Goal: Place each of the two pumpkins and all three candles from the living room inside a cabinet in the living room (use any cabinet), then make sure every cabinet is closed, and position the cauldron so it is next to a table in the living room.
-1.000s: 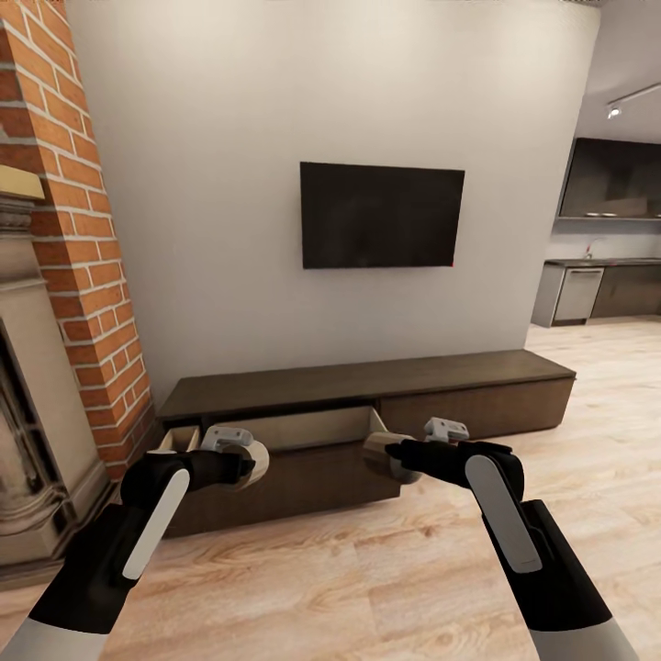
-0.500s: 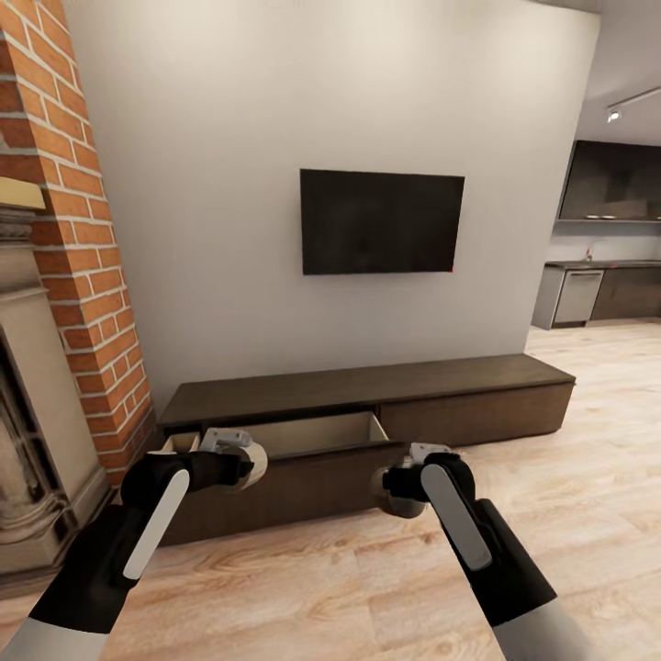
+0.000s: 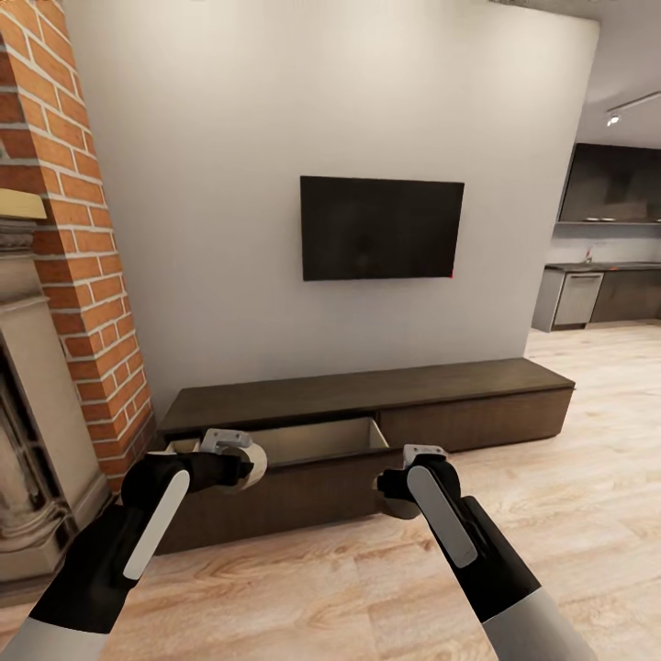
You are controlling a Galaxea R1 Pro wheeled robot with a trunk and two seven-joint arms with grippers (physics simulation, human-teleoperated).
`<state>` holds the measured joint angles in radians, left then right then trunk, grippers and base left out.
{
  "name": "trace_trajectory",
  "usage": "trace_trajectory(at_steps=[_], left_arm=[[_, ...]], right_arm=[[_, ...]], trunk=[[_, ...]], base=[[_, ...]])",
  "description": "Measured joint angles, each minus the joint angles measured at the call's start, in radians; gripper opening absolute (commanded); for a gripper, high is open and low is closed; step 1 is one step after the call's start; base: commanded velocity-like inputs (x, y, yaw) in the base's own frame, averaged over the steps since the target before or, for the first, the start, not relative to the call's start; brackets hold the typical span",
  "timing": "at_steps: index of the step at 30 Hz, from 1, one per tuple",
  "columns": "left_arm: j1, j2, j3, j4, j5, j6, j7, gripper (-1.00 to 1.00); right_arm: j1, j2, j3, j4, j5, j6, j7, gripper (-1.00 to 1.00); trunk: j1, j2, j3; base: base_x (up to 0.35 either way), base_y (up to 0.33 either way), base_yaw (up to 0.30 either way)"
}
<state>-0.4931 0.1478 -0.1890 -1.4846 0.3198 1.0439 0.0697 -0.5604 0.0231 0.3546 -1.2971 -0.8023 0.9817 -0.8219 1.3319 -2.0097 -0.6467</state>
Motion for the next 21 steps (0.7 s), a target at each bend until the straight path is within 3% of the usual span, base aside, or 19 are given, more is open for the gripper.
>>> trace_trajectory(at_steps=[5, 7, 11, 16, 21], left_arm=[[-0.001, 0.0, 0.002, 0.004, -0.001, 0.0, 0.0, -1.0], [-0.001, 0.0, 0.001, 0.03, -0.001, 0.0, 0.0, -1.0], [-0.006, -0.001, 0.002, 0.083, 0.0, 0.0, 0.0, -1.0], [-0.01, -0.001, 0.002, 0.11, 0.0, 0.0, 0.0, -1.0], [-0.014, -0.001, 0.002, 0.136, 0.001, 0.0, 0.0, -1.0]], right_arm=[[0.0, 0.005, -0.001, -0.005, -0.007, -0.002, 0.017, -1.0], [0.0, 0.012, -0.004, -0.006, -0.011, -0.003, 0.067, -1.0], [0.0, 0.015, -0.006, -0.006, -0.001, 0.002, 0.104, -1.0], [0.0, 0.019, -0.007, -0.005, -0.003, 0.003, 0.115, -1.0], [0.0, 0.021, -0.007, -0.005, 0.0, 0.004, 0.117, -1.0]], trunk=[[-0.019, 0.035, 0.016], [-0.027, 0.049, 0.022], [-0.042, 0.077, 0.034], [-0.061, 0.112, 0.05], [-0.061, 0.112, 0.05]], base=[[0.0, 0.0, 0.0], [0.0, 0.0, 0.0], [0.0, 0.0, 0.0], [0.0, 0.0, 0.0], [0.0, 0.0, 0.0]])
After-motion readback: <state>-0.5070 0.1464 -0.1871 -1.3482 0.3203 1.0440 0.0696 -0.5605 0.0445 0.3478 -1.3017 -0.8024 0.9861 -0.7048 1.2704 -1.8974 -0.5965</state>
